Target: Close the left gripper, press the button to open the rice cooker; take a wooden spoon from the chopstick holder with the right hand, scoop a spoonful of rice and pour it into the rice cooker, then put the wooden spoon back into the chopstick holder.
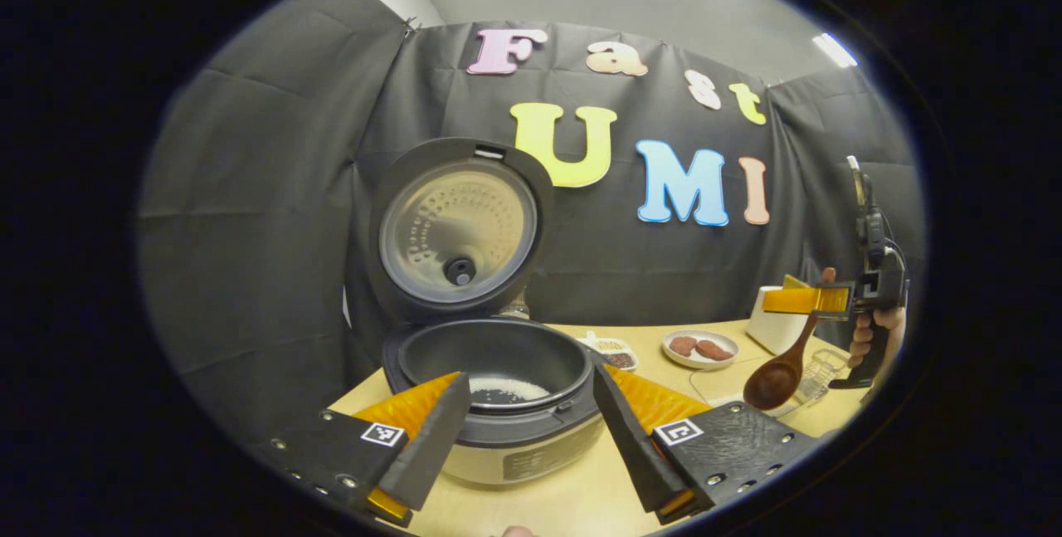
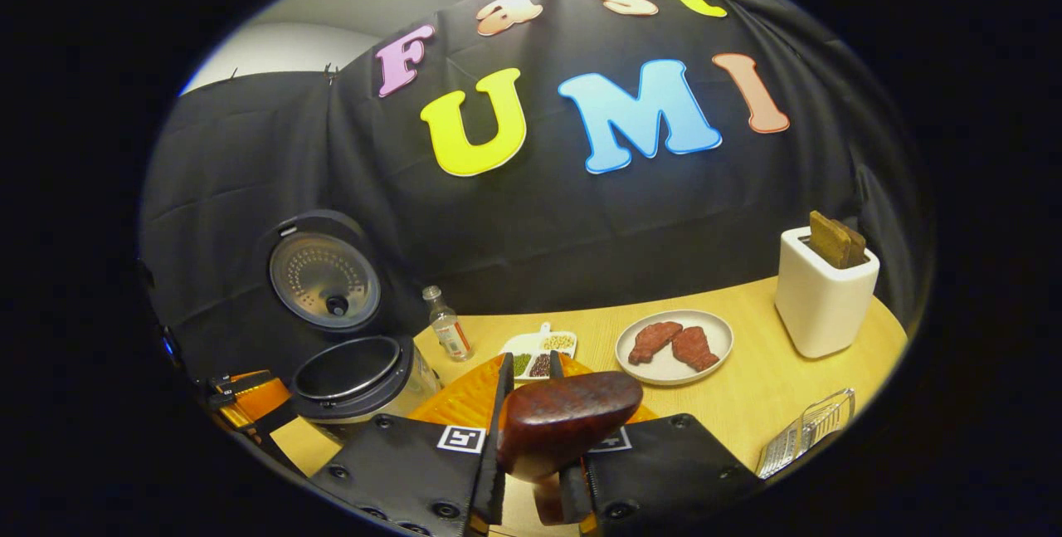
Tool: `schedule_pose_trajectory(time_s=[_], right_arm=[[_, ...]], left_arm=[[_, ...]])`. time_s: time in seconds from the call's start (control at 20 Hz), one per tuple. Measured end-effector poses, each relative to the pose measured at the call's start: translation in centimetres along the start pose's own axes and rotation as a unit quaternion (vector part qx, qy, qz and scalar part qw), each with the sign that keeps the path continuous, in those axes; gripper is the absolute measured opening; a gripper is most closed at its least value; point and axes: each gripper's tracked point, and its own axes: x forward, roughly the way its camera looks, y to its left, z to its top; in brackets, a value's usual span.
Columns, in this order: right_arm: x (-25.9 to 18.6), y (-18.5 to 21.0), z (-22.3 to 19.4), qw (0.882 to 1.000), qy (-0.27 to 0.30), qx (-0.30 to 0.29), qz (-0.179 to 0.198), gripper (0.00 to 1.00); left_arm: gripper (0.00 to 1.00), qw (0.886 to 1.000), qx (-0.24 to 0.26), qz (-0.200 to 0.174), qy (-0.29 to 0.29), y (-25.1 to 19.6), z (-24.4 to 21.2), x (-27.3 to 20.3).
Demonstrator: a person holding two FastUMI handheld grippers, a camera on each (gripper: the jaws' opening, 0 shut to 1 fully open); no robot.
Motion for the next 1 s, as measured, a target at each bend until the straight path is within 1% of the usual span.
schedule_pose_trajectory(time_s=[0.25, 0.45, 0.7, 0.85, 1.0], right_arm=[[1.5, 0.8, -3.9, 0.999, 0.042, 0.011, 0.004, 0.26], [1.7, 1.1, -4.4, 0.999, 0.04, 0.019, 0.001, 0.26], [1.9, 2.4, -5.3, 0.997, 0.059, 0.047, 0.018, 0.26], [2.1, 3.0, -5.9, 0.993, 0.075, 0.083, 0.03, 0.27], [2.2, 2.9, -6.0, 0.99, 0.082, 0.109, 0.025, 0.26]], left_arm=[[0.93, 1.0, 0.002, -0.001, 0.012, 0.3, -1.5, -0.7], [0.93, 1.0, 0.001, 0.004, 0.017, 0.9, -2.0, -0.7], [0.92, 1.0, -0.01, 0.004, 0.025, 1.0, -2.8, -1.0], [0.93, 1.0, -0.013, 0.001, 0.027, 0.9, -2.8, -1.3], [0.92, 1.0, 0.001, 0.009, 0.017, 1.5, -2.4, -1.6]])
